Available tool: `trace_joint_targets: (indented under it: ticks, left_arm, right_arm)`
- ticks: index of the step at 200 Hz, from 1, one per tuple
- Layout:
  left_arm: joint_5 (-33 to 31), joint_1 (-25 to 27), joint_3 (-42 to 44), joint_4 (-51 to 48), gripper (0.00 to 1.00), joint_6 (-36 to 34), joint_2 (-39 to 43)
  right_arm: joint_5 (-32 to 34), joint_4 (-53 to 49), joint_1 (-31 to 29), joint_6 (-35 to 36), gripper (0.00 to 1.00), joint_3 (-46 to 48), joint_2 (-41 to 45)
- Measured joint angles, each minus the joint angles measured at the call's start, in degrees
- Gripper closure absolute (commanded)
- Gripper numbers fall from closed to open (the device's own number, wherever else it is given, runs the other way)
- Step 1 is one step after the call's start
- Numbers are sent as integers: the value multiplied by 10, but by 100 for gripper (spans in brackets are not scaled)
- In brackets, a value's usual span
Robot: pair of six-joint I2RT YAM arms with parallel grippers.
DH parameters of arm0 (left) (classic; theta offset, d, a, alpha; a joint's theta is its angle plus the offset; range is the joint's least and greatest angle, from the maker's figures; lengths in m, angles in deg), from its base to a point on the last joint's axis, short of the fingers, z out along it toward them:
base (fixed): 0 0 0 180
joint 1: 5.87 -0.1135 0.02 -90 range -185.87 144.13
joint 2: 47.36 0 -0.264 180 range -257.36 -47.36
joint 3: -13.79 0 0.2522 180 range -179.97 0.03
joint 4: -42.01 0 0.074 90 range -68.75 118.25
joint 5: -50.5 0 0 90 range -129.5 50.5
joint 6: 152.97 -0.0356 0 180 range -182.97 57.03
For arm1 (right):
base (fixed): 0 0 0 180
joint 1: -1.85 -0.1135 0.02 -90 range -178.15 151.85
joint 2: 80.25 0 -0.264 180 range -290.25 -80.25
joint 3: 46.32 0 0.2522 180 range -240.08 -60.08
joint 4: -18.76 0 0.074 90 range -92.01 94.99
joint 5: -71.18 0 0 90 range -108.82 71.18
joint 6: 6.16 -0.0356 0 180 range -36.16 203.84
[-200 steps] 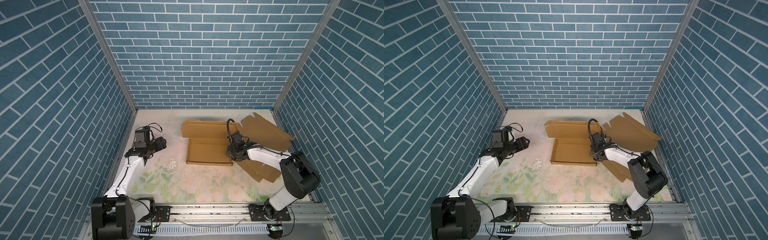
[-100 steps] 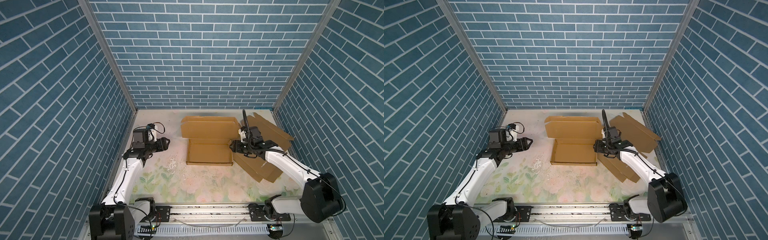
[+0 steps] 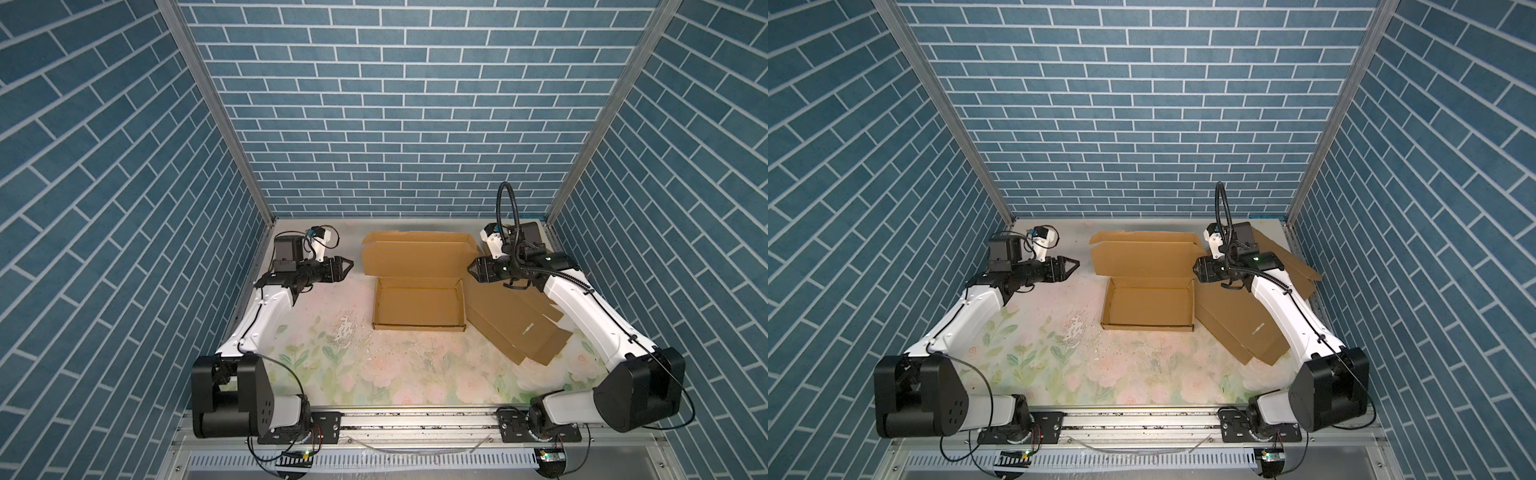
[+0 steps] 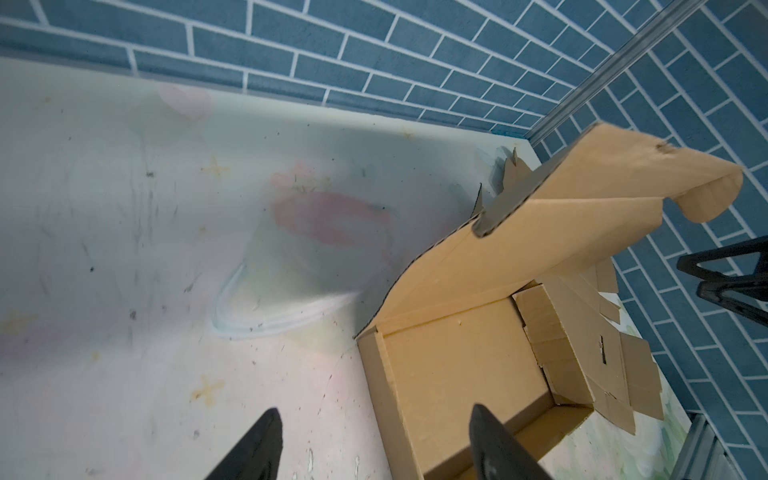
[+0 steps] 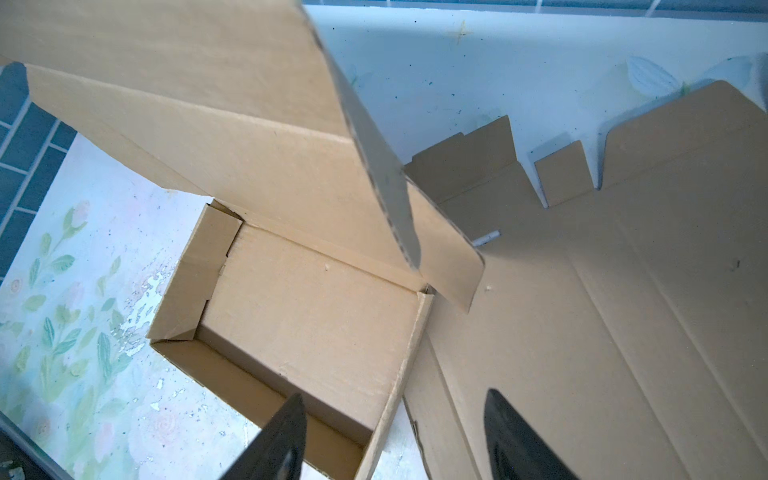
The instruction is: Fold the paper box
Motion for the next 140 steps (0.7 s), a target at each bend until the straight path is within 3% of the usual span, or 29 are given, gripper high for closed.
trace_joint_targets:
  ticks: [87,140]
  left_arm:
    - [41,32,-75,-25,28,-80,-102]
    - [66,35,-101,-21,34,-97,-153]
  right_arm:
    - [-94,42,60,62,32,-11,-62]
    - [-175,105,83,72,35,-13,-95]
